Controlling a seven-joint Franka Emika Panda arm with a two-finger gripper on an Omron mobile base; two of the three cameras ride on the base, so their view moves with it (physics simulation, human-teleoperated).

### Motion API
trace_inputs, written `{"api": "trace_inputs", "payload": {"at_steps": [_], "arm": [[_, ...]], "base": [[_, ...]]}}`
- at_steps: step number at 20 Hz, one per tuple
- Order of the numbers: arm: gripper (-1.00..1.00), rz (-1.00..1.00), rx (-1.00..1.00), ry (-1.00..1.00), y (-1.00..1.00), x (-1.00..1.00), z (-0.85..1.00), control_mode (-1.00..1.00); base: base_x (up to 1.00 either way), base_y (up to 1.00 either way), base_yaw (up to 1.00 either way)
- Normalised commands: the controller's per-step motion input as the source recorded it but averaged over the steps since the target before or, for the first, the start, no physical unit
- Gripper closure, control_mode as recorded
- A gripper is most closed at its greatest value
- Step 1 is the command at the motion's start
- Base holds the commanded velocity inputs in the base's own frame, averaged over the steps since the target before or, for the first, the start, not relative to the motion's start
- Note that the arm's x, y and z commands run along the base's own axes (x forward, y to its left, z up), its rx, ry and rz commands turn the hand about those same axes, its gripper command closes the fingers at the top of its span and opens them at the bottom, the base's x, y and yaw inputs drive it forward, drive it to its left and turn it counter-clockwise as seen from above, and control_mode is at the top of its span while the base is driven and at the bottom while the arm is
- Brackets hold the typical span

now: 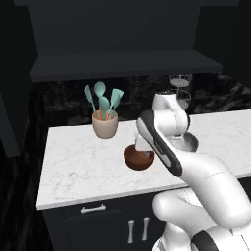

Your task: Pick up the bowls on the counter and stack them on top of one another in the open cabinet. Place the smaller bowl on top of the larger bowl.

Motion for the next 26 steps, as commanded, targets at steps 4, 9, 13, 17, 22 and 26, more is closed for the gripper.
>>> {"api": "trace_inputs", "payload": {"at_steps": [4, 9, 13, 17, 22, 26], "arm": [[-1.0, -0.51, 0.22, 0.27, -0.35, 0.64, -0.5, -1.0], [-1.0, -0.12, 0.04, 0.04, -0.08, 0.42, -0.18, -1.0], [-1.0, -0.05, -0.18, -0.15, 0.01, 0.03, -0.27, -1.0], [-1.0, -0.05, -0.28, -0.24, 0.0, 0.0, -0.59, -1.0], [-1.0, -0.03, -0.08, -0.13, 0.0, 0.07, -0.39, -1.0], [-1.0, -0.02, 0.0, -0.01, 0.0, 0.31, -0.11, -1.0]], "base": [[0.0, 0.0, 0.0], [0.0, 0.0, 0.0], [0.0, 0.0, 0.0], [0.0, 0.0, 0.0], [0.0, 0.0, 0.0], [0.0, 0.0, 0.0]]}}
